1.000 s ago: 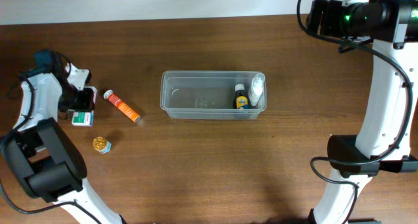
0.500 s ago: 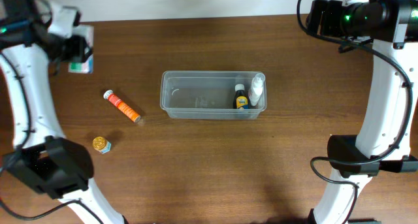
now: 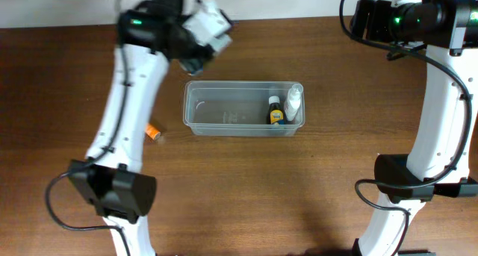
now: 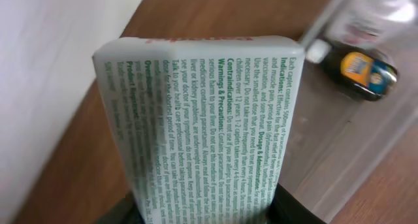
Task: Pack container
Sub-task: 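Carry the medicine box toward the container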
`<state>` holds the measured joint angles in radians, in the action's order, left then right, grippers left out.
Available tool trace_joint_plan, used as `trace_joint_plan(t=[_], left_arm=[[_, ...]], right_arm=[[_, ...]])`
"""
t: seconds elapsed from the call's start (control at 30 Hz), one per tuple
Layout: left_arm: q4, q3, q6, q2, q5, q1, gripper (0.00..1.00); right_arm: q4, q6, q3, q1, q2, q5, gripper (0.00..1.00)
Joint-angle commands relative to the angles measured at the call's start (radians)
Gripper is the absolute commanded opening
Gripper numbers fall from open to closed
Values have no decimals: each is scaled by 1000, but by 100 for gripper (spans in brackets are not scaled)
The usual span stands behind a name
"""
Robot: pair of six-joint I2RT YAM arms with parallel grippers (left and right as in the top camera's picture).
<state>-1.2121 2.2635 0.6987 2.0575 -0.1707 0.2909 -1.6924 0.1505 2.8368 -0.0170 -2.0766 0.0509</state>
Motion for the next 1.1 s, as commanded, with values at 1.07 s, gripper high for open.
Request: trace_joint_plan(t=[1.07], left_arm=[[-27,13,399,324,64,180,57]], right_arm=[[-6,1,11,3,15,6,98]])
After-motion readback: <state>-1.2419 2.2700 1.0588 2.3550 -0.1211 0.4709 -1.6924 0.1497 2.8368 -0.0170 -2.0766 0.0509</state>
